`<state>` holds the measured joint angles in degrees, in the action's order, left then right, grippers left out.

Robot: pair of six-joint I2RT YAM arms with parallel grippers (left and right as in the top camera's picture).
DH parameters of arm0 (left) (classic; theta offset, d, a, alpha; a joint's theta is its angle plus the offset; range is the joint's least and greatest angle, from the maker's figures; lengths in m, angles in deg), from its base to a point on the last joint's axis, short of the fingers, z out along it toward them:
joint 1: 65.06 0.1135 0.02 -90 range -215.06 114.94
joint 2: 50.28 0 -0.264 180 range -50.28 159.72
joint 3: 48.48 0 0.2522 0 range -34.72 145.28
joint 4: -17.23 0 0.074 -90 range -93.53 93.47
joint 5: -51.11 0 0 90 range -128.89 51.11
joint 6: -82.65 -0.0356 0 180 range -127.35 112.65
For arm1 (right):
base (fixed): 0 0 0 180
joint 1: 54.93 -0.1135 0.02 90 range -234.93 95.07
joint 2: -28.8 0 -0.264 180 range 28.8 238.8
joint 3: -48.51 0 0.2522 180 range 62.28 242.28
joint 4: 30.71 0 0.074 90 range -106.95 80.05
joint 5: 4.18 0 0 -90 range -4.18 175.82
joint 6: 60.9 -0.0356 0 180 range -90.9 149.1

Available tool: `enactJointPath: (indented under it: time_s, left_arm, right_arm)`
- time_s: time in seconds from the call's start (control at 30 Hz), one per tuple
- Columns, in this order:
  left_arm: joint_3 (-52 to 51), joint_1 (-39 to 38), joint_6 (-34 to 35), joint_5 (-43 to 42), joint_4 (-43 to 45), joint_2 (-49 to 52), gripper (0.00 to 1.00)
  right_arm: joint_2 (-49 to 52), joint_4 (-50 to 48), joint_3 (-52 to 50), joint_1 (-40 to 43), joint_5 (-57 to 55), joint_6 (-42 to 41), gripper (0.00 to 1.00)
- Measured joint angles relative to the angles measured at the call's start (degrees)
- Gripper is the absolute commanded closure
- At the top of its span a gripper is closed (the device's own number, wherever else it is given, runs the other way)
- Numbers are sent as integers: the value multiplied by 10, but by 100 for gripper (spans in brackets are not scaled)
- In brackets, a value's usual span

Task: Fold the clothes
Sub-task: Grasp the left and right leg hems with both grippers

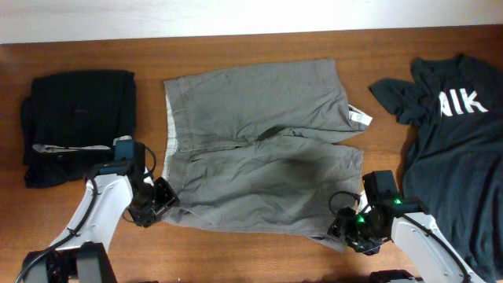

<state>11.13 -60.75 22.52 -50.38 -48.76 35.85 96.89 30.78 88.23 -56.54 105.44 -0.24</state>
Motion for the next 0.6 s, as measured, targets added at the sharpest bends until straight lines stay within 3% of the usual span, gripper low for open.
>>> enactJointPath:
  time_s: [0.43, 0.6]
  left_arm:
    - [-2, 0, 0, -7, -25, 0, 47]
    - [-2, 0, 0, -5, -29, 0, 43]
  right_arm:
    - [0, -1, 0, 0, 2, -2, 43]
    - [0, -3, 0, 0, 2, -2, 43]
